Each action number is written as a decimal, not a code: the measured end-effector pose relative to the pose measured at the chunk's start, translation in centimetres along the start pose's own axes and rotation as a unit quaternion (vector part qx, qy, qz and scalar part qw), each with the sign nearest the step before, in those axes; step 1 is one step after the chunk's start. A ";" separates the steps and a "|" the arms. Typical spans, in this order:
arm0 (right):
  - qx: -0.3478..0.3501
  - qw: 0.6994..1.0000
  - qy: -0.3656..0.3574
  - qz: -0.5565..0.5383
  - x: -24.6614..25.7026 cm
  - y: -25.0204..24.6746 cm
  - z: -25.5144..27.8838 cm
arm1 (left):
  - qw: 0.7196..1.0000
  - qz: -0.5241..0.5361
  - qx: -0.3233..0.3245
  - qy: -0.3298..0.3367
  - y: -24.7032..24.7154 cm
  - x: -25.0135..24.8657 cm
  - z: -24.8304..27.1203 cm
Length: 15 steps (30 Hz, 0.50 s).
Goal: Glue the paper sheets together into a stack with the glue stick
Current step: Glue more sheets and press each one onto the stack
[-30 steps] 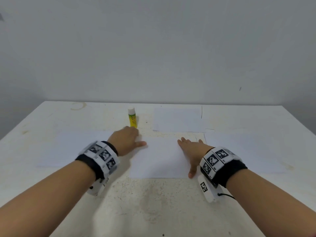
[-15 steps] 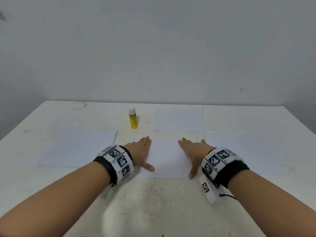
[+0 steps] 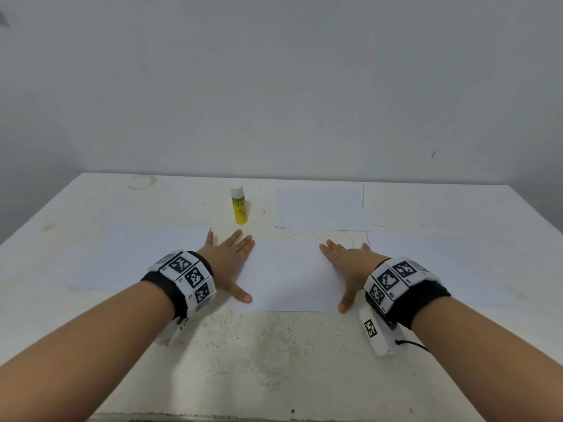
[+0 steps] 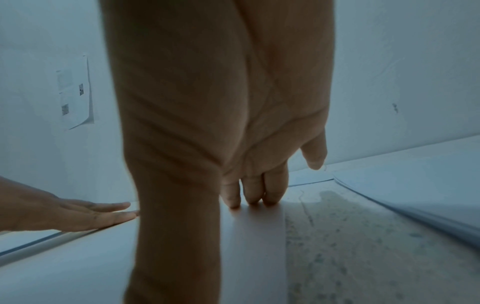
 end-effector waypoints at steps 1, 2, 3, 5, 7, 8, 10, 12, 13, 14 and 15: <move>0.001 1.000 0.000 -0.001 0.0 0.0 0.0 | 1.000 0.001 0.000 0.002 0.2 0.1 -0.1; 0.001 1.000 0.000 -0.001 0.0 0.0 0.0 | 1.000 0.003 0.003 0.005 0.4 0.2 -0.1; 0.001 1.000 0.001 -0.001 0.0 0.0 0.0 | 1.000 0.002 0.008 0.007 0.6 0.2 -0.2; 0.002 1.000 0.001 0.002 0.0 0.0 0.0 | 1.000 -0.001 0.027 0.012 1.0 0.2 -0.2; 0.002 1.000 0.002 0.003 0.0 0.0 0.0 | 0.999 0.018 0.033 0.015 0.7 0.1 -0.2; 0.002 1.000 0.002 0.003 0.0 0.0 -0.1 | 0.999 0.039 0.022 0.015 0.1 0.0 -0.1; 0.001 1.000 0.003 0.006 0.1 0.0 -0.1 | 0.998 0.060 -0.016 0.016 -1.4 0.0 0.0; 0.004 1.000 0.002 0.007 0.1 0.0 -0.1 | 0.999 0.022 -0.031 0.013 -2.0 0.0 0.1; 0.006 1.000 0.001 0.005 0.1 0.0 -0.1 | 1.000 0.001 -0.023 0.008 -1.8 0.0 0.1; 0.008 1.000 0.000 0.004 0.1 0.0 -0.1 | 1.000 -0.007 -0.011 0.003 -1.3 0.1 0.0; 0.010 1.000 -0.001 0.002 0.0 0.0 0.0 | 1.000 -0.006 -0.002 -0.001 -0.8 0.2 0.0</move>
Point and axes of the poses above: each hand's wrist, its own z-axis away from the middle knuckle, its own y-axis out of the palm, x = y × z, the point moved 8 cm from there along -z, towards the middle knuckle, and after that the axes turned 9 degrees about y, right-handed, at the moved point
